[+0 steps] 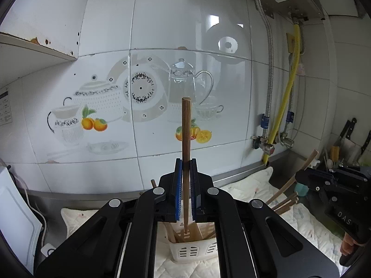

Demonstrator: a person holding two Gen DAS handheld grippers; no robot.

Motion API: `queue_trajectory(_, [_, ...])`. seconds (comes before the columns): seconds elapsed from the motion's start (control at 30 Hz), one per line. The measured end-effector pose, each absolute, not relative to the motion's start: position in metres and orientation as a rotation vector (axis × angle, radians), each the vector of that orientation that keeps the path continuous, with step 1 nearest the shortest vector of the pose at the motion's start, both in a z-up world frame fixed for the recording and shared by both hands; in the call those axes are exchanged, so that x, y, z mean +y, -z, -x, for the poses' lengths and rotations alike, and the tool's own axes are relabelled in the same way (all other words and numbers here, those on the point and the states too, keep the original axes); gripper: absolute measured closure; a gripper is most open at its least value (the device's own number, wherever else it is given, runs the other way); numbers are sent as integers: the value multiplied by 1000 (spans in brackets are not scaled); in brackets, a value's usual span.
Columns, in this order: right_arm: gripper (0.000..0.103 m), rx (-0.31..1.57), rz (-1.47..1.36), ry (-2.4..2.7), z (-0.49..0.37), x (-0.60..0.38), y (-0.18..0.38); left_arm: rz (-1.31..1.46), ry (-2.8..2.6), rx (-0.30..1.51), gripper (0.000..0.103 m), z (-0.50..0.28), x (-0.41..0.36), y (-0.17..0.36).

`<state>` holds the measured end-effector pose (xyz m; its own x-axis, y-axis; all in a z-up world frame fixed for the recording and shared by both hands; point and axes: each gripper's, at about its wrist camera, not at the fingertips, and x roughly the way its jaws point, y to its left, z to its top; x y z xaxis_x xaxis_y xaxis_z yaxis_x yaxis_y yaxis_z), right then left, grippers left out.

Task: Organize utensils
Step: 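Lower both chopsticks into the holder and open both grippers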

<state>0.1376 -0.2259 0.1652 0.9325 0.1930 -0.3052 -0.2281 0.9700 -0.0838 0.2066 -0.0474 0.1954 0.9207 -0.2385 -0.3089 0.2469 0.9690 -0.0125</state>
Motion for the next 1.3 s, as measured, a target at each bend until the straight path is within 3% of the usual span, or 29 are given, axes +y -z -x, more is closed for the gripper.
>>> queue_trajectory(0.57, [96, 377, 121, -209, -159, -224, -148, -15, 264, 396, 97, -226, -51, -176])
queue_trajectory(0.7, [94, 379, 124, -212, -159, -222, -149, -15, 269, 394, 95, -222, -49, -177])
queue_trajectory(0.8, [86, 373, 122, -213, -157, -221, -150, -18, 269, 395, 93, -220, -49, -177])
queue_trajectory(1.0, [84, 356, 130, -215, -146, -220, -154, -8, 266, 388, 78, -209, -43, -179])
queue_trajectory(1.13, [75, 338, 127, -214, -134, -221, -155, -18, 254, 369, 60, -196, -41, -181])
queue_trajectory(1.3, [66, 327, 125, -214, -117, -222, -150, -25, 243, 359, 46, -178, -38, -181])
